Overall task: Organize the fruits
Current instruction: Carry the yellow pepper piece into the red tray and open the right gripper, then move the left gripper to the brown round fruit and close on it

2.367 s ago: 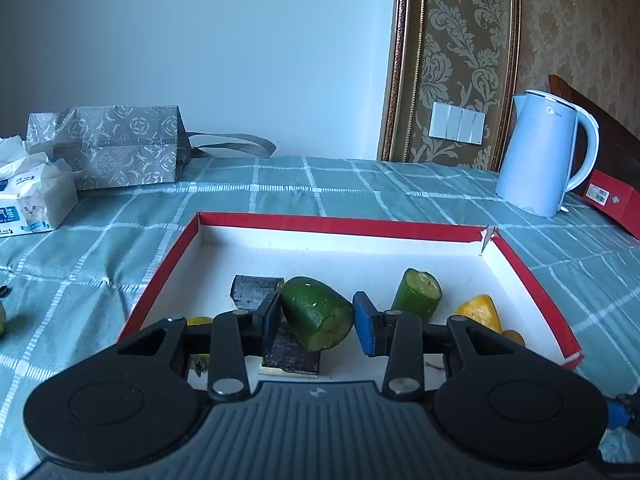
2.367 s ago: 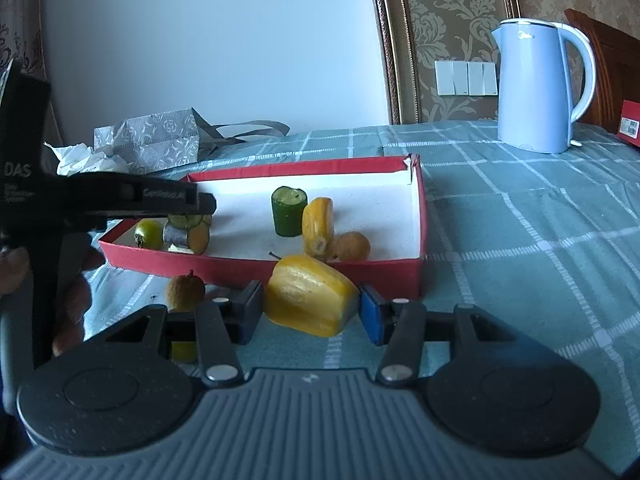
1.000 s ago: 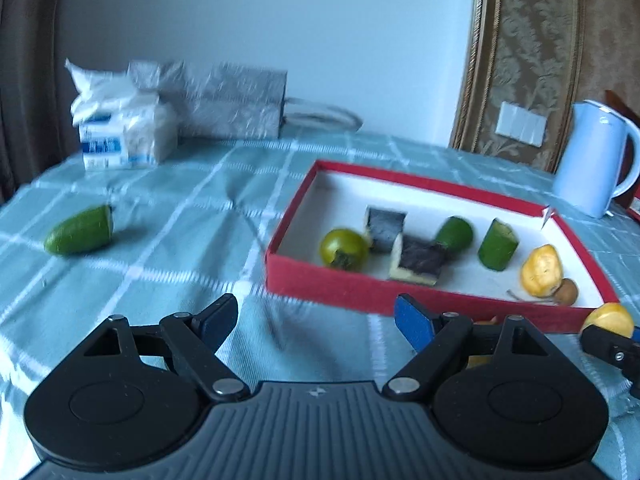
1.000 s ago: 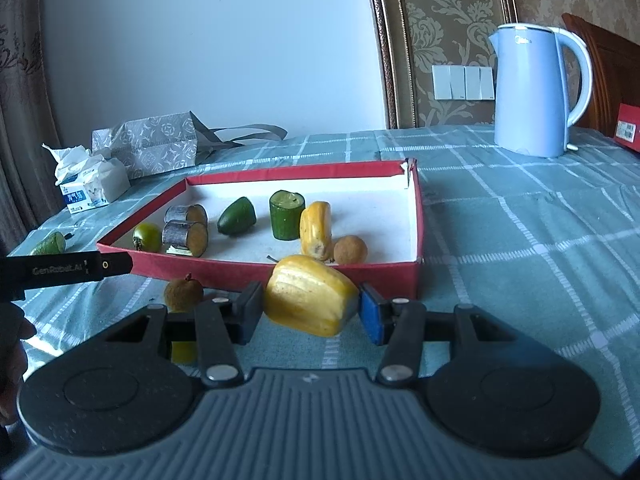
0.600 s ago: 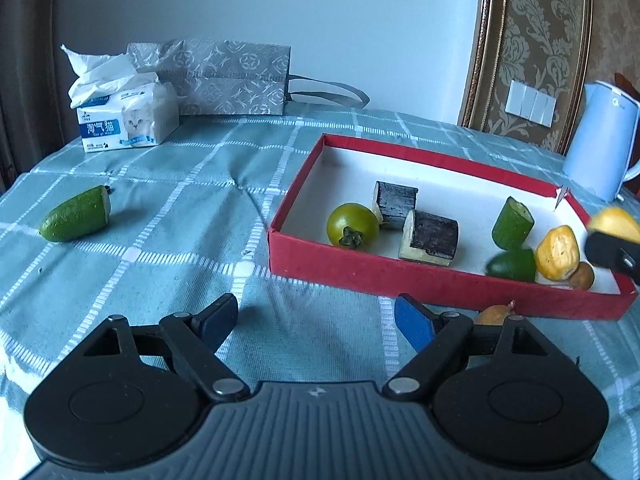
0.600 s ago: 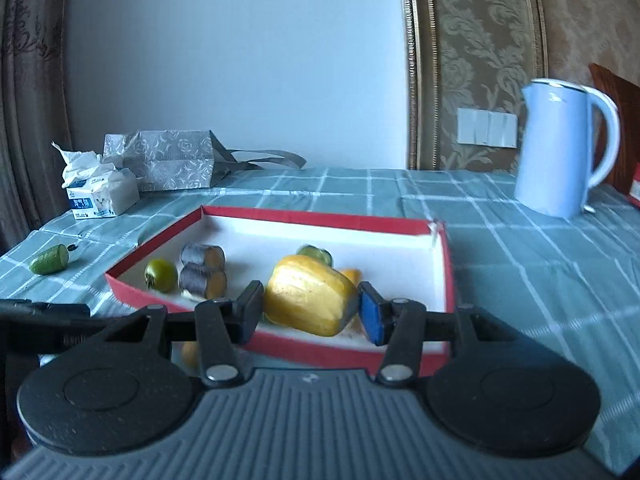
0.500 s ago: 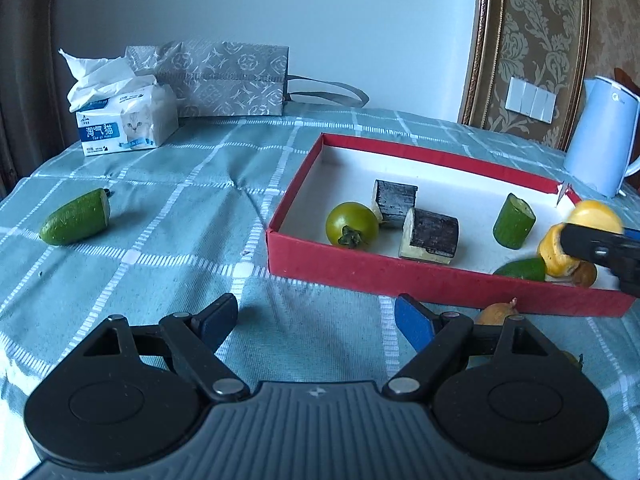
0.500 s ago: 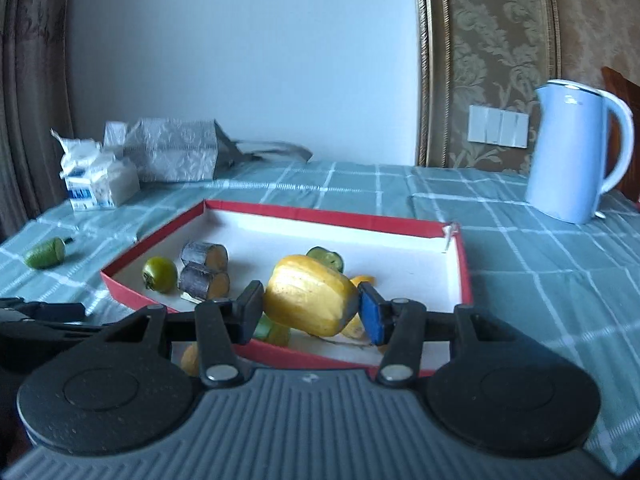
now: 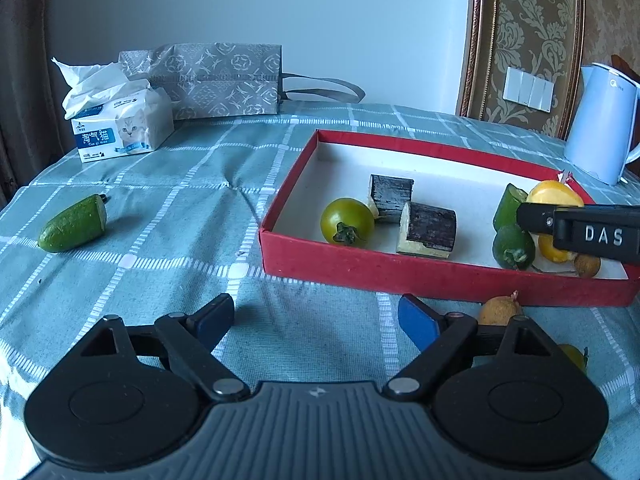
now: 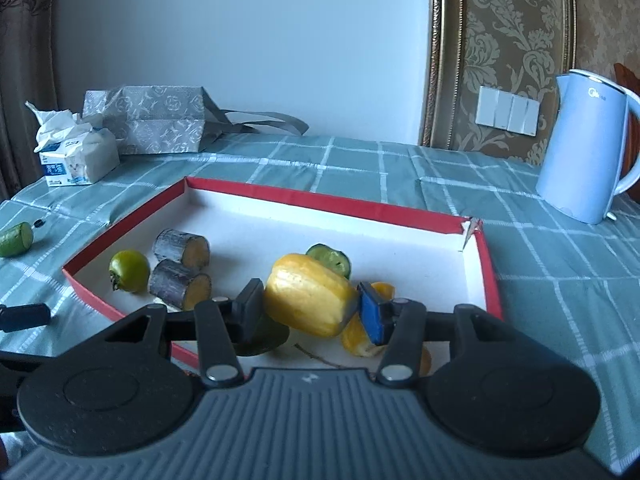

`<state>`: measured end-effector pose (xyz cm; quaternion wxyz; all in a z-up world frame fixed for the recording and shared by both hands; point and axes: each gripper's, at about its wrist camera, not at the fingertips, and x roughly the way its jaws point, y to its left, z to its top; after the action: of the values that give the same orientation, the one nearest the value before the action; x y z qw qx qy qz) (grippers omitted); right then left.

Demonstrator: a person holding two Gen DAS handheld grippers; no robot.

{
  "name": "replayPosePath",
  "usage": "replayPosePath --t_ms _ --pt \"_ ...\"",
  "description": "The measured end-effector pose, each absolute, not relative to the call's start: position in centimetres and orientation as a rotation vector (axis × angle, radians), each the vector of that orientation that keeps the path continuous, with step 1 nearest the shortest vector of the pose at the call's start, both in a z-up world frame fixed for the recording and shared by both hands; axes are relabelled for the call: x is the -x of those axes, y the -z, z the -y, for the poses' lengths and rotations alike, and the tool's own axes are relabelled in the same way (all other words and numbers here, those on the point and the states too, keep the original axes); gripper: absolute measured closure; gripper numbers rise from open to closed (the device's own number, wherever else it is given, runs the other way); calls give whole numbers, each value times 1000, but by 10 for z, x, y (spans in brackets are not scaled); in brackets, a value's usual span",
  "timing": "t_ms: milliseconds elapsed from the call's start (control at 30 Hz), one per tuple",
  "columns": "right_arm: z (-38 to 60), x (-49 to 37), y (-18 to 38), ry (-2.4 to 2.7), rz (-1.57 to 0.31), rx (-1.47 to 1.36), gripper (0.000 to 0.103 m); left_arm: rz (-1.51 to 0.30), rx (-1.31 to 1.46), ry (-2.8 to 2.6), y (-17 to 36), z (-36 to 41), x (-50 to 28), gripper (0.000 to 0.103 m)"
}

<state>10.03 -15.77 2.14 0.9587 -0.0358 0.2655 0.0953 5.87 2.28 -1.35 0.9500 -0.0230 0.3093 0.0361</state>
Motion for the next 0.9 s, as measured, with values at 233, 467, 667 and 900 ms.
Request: replayPosePath --t_ms 233,467,667,900 --pt "167 -113 -15 -97 -549 108 50 -630 44 -72 14 -22 -59 12" --pt "169 -106 -15 -98 -529 98 22 -630 44 -72 14 -22 -59 12" --pt "185 -73 -23 -78 -434 35 14 -627 55 -68 14 -23 -58 12" --pt "225 -26 -18 -29 -366 -97 14 -603 163 -30 9 -38 -52 12"
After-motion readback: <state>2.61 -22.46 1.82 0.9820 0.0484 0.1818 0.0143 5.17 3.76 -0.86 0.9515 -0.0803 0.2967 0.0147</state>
